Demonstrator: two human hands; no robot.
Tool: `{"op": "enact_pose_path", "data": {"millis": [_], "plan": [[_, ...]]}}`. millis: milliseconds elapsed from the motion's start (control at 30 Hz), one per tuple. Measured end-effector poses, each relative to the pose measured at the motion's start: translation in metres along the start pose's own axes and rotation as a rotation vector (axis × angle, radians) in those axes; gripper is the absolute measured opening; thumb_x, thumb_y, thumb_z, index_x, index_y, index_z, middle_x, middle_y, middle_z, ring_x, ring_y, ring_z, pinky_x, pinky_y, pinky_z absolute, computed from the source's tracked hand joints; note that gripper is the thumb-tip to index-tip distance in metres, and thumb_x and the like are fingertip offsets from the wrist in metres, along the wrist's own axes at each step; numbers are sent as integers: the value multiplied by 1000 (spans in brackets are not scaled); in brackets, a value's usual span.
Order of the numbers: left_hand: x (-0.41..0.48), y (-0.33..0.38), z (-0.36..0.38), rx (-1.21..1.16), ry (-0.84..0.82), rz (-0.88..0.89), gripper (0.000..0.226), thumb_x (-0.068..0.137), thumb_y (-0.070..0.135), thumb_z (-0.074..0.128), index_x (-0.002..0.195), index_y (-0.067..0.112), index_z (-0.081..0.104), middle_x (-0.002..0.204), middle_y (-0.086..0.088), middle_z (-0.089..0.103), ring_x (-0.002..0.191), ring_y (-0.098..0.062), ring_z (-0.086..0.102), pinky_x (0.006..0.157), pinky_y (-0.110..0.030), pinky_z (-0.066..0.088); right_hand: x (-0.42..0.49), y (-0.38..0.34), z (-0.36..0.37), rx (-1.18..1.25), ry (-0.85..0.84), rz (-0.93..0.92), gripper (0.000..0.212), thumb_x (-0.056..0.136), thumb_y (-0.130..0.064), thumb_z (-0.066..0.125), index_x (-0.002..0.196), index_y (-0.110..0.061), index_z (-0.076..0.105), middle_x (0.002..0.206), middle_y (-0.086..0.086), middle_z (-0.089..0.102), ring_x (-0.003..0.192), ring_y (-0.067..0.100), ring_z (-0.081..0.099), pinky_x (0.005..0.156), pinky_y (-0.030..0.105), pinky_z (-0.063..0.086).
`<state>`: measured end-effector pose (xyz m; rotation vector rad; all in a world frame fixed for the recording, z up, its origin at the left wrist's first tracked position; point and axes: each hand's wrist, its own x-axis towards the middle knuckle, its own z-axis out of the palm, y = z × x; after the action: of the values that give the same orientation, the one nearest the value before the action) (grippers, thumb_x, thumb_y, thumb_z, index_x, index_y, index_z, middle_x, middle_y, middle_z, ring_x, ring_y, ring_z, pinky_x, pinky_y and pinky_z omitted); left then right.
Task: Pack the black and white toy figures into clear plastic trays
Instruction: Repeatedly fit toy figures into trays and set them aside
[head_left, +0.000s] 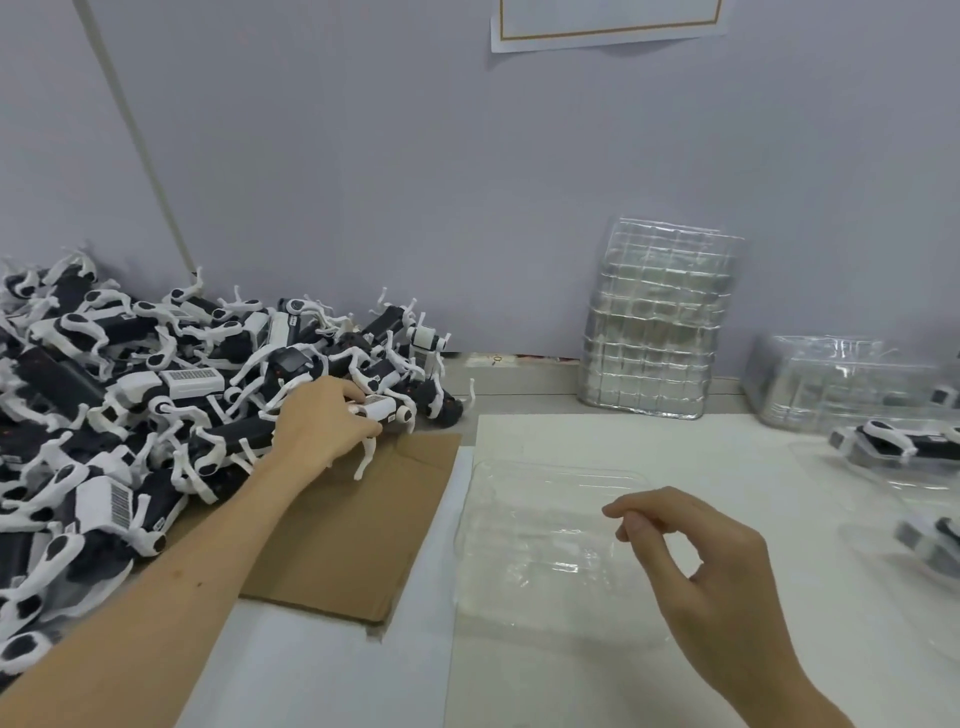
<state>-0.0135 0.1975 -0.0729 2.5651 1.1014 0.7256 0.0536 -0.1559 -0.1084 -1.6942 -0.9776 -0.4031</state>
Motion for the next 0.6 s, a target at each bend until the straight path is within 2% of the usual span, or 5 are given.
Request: {"op": "enact_pose_path", "data": {"millis": [167,300,367,467,600], "plan": [[-12,2,17,-237,179,-71,36,72,30,83,106,23,75,98,-1,73,74,-16,63,68,-30,50,-1,1,-1,25,8,48,19,85,-16,59,83,-31,72,73,-17,66,71,10,64,72,33,49],[-22,17,18,-617,271,-88,35,76,25,84,108,19,73,89,11,67,71,9,65,59,-8,48,-2,1,-1,13,5,35,20,85,-16,59,83,-32,71,69,-16,65,69,11,63,62,29,49],[-24,28,13,-843,241,-107,31,78,26,83,107,21,72,94,8,69,84,-3,68,69,-22,57,-2,0,-2,2,10,29,20,85,-15,59,83,-31,71,69,-16,65,69,10,63,60,23,48],[-30,48,-1,-1119,136,-180,18,86,33,75,97,19,76,79,3,63,70,-11,60,54,-21,54,1,-2,-6,-9,61,12,20,85,-13,60,84,-29,71,74,-18,66,69,8,63,66,13,44],[-46,72,-21,-1270,-71,-68,26,91,43,64,70,31,74,73,4,65,60,-8,61,57,-22,52,5,0,-13,20,132,42,17,92,-16,63,104,-27,69,95,-14,68,85,12,65,74,23,49]]}}
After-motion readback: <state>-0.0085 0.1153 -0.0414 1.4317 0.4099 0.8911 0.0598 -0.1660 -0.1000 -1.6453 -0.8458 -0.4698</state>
